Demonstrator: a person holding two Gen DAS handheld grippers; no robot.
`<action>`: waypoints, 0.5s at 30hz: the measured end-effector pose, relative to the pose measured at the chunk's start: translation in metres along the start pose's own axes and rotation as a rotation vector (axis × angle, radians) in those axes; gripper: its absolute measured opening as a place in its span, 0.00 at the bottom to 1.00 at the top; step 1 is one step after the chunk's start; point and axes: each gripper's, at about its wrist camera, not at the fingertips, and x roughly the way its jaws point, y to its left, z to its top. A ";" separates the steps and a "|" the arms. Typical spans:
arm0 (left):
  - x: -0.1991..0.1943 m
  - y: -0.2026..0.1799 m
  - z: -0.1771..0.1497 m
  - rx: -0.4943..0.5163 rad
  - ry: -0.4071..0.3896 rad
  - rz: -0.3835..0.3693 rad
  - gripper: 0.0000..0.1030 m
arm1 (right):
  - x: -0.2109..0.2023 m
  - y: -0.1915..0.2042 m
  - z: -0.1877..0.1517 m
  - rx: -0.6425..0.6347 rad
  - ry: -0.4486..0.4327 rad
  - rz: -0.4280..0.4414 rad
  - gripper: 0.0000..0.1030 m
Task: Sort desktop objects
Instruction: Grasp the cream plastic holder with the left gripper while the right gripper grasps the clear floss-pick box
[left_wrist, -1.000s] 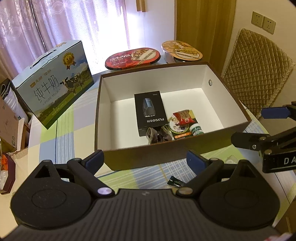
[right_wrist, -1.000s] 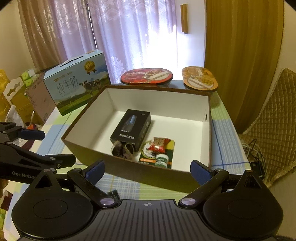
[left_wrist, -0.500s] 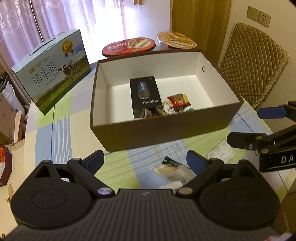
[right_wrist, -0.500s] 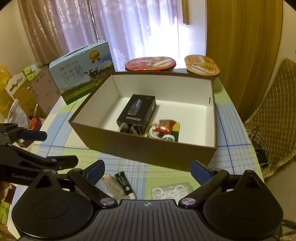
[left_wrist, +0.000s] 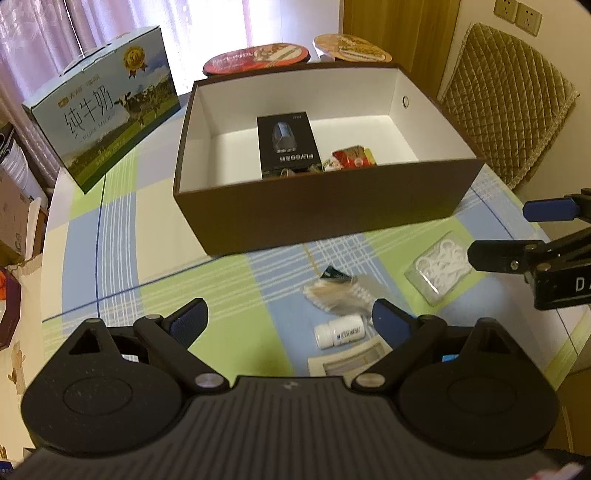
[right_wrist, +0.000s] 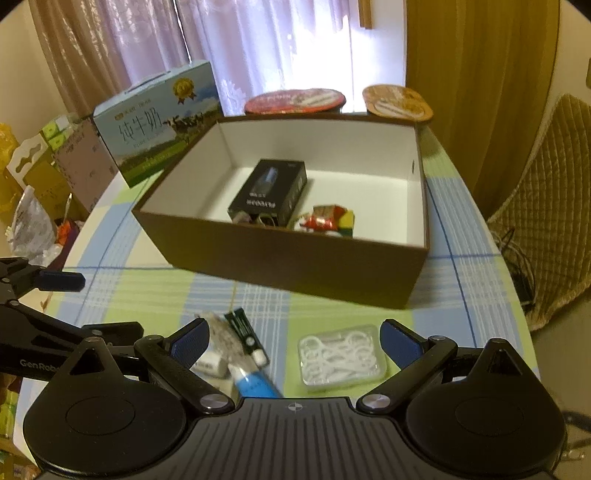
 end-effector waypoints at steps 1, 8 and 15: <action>0.000 -0.001 -0.002 0.001 0.003 -0.001 0.91 | 0.000 -0.001 -0.002 0.001 0.005 0.000 0.94; 0.005 -0.006 -0.016 0.003 0.027 -0.014 0.91 | 0.004 -0.005 -0.014 0.011 0.035 -0.011 0.94; 0.014 -0.009 -0.032 0.002 0.070 -0.015 0.91 | 0.009 -0.009 -0.031 0.020 0.080 -0.025 0.94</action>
